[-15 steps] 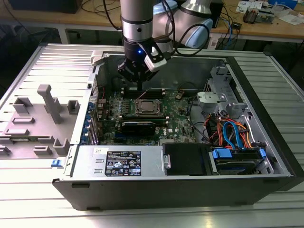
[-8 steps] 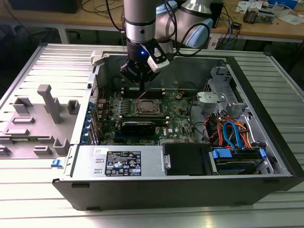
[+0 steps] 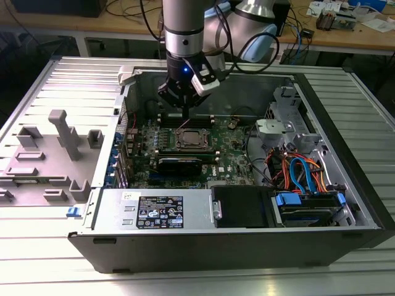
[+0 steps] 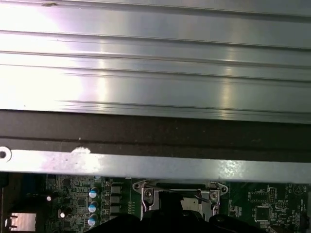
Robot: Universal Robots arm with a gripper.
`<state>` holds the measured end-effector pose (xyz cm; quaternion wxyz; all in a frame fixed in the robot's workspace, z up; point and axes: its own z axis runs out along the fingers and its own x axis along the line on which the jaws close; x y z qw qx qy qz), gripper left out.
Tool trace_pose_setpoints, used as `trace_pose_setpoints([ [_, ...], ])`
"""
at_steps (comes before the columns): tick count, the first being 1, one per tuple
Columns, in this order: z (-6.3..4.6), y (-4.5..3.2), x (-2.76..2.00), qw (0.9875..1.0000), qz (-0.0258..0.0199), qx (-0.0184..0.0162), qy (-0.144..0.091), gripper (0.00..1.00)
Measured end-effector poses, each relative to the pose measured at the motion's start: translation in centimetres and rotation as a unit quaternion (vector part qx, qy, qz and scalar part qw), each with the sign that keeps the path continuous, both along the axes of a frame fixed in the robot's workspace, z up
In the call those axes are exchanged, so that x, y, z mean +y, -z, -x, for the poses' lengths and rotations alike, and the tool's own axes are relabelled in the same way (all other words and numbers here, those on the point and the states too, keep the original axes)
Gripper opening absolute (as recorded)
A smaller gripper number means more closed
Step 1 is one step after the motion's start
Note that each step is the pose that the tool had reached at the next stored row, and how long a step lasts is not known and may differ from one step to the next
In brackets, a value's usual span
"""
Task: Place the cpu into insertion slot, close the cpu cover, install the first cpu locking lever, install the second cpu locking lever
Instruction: 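Install the first cpu locking lever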
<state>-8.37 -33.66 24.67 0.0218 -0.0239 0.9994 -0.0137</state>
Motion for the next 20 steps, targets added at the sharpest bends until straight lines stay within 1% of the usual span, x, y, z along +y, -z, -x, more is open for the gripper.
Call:
trace_pose_setpoints([
  [2, -0.3, 0.07, 0.29, 1.0, 0.0005, -0.0001, 0.0, 0.11],
  [7, -0.7, 0.42, 0.67, 1.0, 0.0011, 0.0, 0.0, 0.11],
  [13, -1.1, 0.88, 0.85, 1.0, 0.0012, 0.0001, 0.0, 0.11],
  [17, -1.5, 1.23, 0.92, 1.0, 0.0011, 0.0, 0.0, 0.11],
  [19, -2.0, 1.52, 0.95, 1.0, 0.0011, 0.0, 0.0, 0.11],
  [20, -2.1, 1.59, 0.95, 1.0, 0.0011, 0.0001, 0.0, 0.11],
])
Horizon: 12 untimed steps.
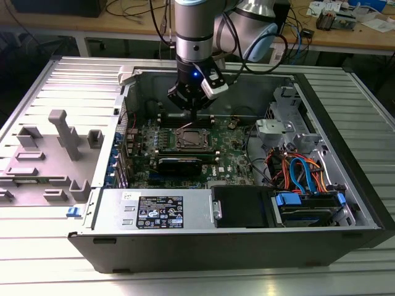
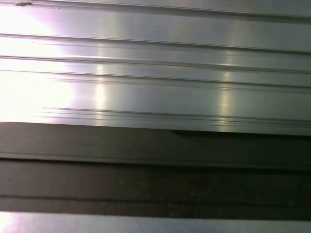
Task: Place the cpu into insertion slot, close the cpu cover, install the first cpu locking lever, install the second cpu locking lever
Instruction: 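Install the first cpu locking lever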
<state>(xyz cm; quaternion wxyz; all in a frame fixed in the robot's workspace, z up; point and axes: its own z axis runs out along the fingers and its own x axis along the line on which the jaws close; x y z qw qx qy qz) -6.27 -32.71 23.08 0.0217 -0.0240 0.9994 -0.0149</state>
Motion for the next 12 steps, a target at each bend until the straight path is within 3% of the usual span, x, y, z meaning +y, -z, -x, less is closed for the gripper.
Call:
trace_pose_setpoints([
  [5, -0.28, 0.26, 0.0, 1.0, 0.0002, 0.0001, 0.0, 0.11],
  [8, -0.32, 0.28, 0.0, 1.0, 0.0066, -0.0001, 0.002, 0.11],
  [12, -0.33, 0.27, 0.01, 0.9997, 0.0076, 0.0001, 0.022, 0.11],
])
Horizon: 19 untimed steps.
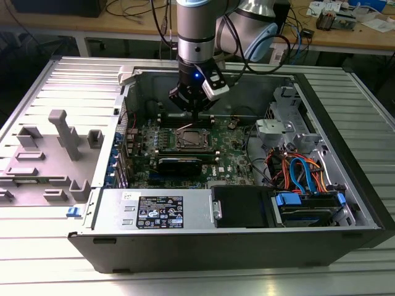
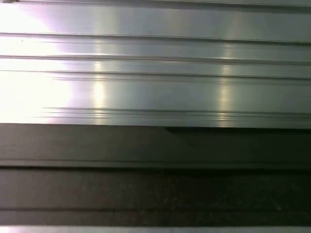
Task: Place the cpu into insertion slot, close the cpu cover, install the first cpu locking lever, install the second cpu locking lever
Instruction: 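Install the first cpu locking lever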
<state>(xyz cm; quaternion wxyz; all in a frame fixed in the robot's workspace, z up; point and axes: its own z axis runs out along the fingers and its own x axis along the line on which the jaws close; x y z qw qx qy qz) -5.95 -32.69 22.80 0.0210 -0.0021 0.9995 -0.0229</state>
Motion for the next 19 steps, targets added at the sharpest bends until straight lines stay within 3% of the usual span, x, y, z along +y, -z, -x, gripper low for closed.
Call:
trace_pose_setpoints([
  [19, -0.56, 0.25, 0.0, 0.9999, -0.0007, 0.0, 0.013, 0.11],
])
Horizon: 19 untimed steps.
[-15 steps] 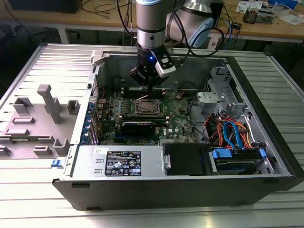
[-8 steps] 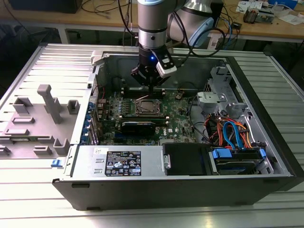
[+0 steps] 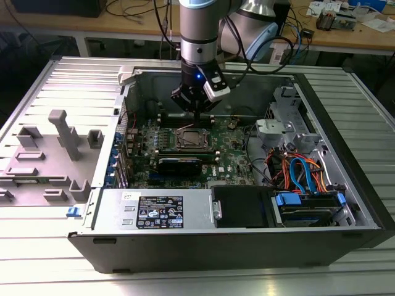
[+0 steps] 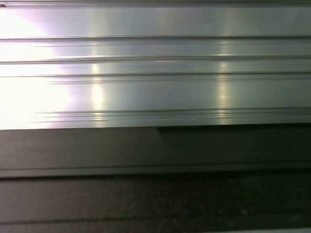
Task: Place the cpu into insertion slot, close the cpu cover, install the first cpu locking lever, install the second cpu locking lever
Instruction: 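Install the first cpu locking lever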
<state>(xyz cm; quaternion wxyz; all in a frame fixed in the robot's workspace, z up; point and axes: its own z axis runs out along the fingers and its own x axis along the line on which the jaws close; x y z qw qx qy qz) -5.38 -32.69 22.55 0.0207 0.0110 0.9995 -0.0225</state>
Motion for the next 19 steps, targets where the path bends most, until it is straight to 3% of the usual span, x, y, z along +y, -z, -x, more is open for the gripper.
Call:
trace_pose_setpoints([
  [19, -0.03, 0.63, -0.18, 1.0, -0.0004, 0.0, 0.0, 0.11],
])
